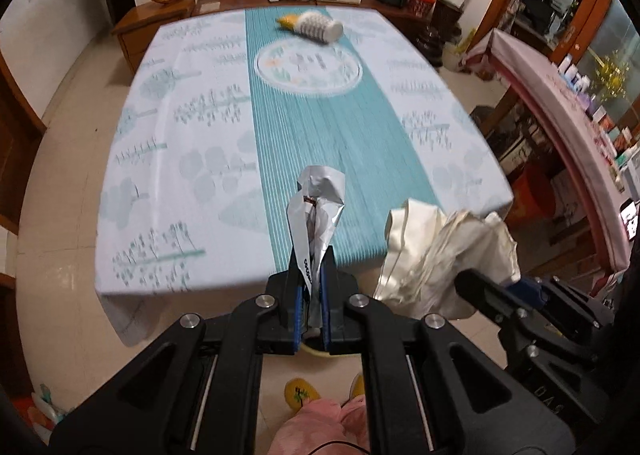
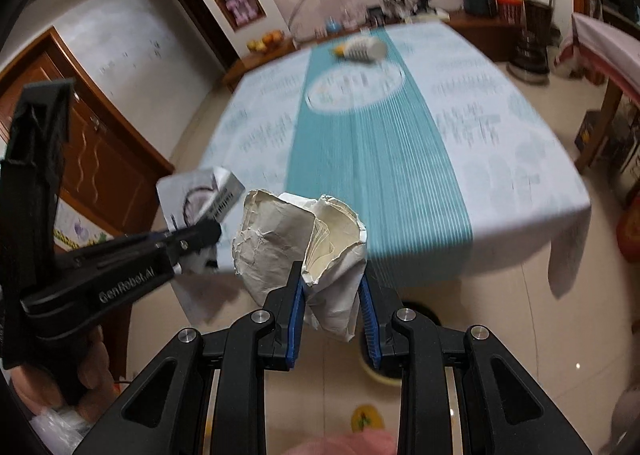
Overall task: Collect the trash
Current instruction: 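Carry the packet and wrapper over the black bin and open both grippers, then raise both tools back toward the table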
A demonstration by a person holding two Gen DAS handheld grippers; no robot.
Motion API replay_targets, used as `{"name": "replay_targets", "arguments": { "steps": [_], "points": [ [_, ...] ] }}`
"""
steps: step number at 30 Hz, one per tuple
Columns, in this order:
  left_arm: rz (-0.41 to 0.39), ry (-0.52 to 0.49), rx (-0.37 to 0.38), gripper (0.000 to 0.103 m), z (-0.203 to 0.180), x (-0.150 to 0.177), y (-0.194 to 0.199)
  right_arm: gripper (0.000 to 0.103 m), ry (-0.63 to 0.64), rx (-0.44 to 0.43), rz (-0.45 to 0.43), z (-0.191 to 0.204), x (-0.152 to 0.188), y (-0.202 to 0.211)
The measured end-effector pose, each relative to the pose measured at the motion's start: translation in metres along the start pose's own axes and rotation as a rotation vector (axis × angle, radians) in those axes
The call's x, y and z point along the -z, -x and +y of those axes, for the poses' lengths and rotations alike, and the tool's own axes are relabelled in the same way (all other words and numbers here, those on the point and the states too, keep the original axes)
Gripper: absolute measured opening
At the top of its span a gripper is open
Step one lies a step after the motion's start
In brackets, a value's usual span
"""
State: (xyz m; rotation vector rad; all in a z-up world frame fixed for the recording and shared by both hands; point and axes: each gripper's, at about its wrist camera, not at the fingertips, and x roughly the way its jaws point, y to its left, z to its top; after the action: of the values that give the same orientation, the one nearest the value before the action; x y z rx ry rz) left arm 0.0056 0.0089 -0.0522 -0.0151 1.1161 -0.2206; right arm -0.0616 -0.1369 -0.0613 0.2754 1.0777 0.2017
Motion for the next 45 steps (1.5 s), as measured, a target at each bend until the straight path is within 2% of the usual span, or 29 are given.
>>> {"name": "replay_targets", "arguments": {
  "steps": [4, 11, 14, 21, 23, 25, 26, 27, 28, 30, 38, 45],
  "points": [
    [0.042, 0.015, -0.015, 0.005, -0.008, 0.031, -0.034, 0.025, -0.004, 0.012, 0.073, -0.029, 0.026, -0.038],
    [0.151, 0.121, 0.017, 0.005, -0.006, 0.101, -0.133, 0.025, -0.048, 0.051, 0.210, -0.096, 0.092, -0.142],
    [0.174, 0.159, 0.029, 0.005, -0.003, 0.127, -0.177, 0.025, -0.078, 0.062, 0.243, -0.122, 0.120, -0.187],
    [0.187, 0.138, 0.013, 0.007, -0.003, 0.169, -0.276, 0.026, -0.104, 0.064, 0.283, -0.162, 0.169, -0.279],
    [0.192, 0.130, 0.007, 0.017, 0.000, 0.178, -0.301, 0.027, -0.100, 0.060, 0.290, -0.169, 0.183, -0.301],
    [0.197, 0.131, -0.017, 0.036, 0.005, 0.187, -0.325, 0.033, -0.104, 0.053, 0.298, -0.174, 0.193, -0.315],
    [0.195, 0.137, -0.024, 0.039, 0.009, 0.192, -0.334, 0.036, -0.106, 0.060, 0.300, -0.177, 0.199, -0.323],
    [0.195, 0.142, -0.026, 0.050, 0.012, 0.195, -0.340, 0.040, -0.108, 0.059, 0.301, -0.179, 0.204, -0.327],
    [0.195, 0.148, -0.031, 0.067, 0.013, 0.198, -0.348, 0.043, -0.111, 0.057, 0.302, -0.182, 0.209, -0.331],
    [0.186, 0.158, -0.045, 0.085, 0.020, 0.205, -0.358, 0.056, -0.110, 0.065, 0.298, -0.180, 0.212, -0.338],
    [0.177, 0.177, -0.073, 0.086, 0.035, 0.218, -0.375, 0.057, -0.130, 0.083, 0.280, -0.183, 0.201, -0.349],
    [0.135, 0.178, -0.084, 0.086, 0.035, 0.207, -0.351, 0.057, -0.144, 0.079, 0.252, -0.176, 0.186, -0.322]
  ]
}}
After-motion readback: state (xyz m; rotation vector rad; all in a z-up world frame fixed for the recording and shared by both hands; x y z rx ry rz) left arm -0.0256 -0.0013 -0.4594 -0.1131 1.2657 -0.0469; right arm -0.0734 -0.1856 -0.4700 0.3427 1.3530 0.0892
